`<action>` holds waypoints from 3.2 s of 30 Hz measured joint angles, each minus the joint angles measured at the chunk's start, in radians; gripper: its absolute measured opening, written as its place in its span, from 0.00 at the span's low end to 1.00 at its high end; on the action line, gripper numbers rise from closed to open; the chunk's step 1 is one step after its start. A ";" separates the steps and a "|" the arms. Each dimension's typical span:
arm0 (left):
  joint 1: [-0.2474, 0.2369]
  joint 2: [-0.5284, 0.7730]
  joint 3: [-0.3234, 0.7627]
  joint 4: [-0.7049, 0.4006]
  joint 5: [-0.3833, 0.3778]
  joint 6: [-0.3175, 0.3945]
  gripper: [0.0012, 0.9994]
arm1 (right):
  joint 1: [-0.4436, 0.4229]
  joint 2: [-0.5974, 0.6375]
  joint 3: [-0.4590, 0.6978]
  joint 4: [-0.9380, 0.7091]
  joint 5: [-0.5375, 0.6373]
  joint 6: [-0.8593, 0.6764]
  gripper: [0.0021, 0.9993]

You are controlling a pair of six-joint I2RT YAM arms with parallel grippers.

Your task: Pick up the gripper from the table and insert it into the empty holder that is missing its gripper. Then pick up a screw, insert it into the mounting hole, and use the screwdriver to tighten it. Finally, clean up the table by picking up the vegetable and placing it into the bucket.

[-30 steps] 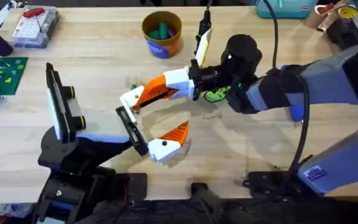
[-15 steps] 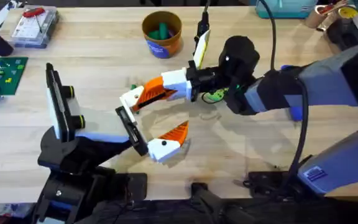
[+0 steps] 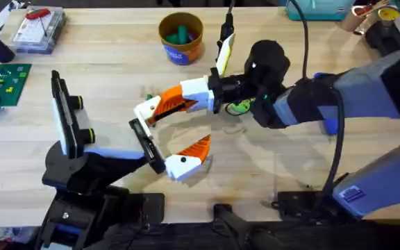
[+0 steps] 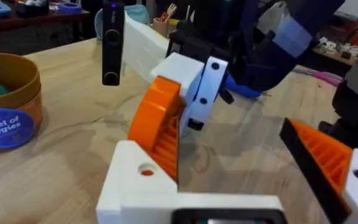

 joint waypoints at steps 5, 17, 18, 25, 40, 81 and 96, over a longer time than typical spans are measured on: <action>0.000 0.000 0.000 0.000 0.000 0.000 0.99 | 0.000 0.000 0.000 0.000 0.000 0.001 0.02; -0.012 0.000 0.000 -0.005 0.068 -0.008 0.99 | 0.022 0.000 0.000 0.000 0.049 0.007 0.99; -0.012 0.000 0.000 -0.005 0.071 -0.008 0.99 | 0.023 0.000 0.000 0.001 0.050 0.006 1.00; -0.012 0.000 0.000 -0.005 0.081 -0.008 0.99 | 0.021 0.000 0.000 0.001 0.053 0.007 1.00; -0.012 0.000 0.000 -0.006 0.085 -0.009 0.99 | -0.133 0.000 0.000 0.001 -0.110 0.037 1.00; -0.012 0.000 0.000 -0.014 0.166 0.125 0.99 | -0.151 0.000 -0.073 0.146 -0.298 0.064 0.99; -0.012 0.000 0.000 -0.014 0.167 0.126 0.99 | -0.142 -0.008 -0.185 0.263 -0.181 0.119 0.94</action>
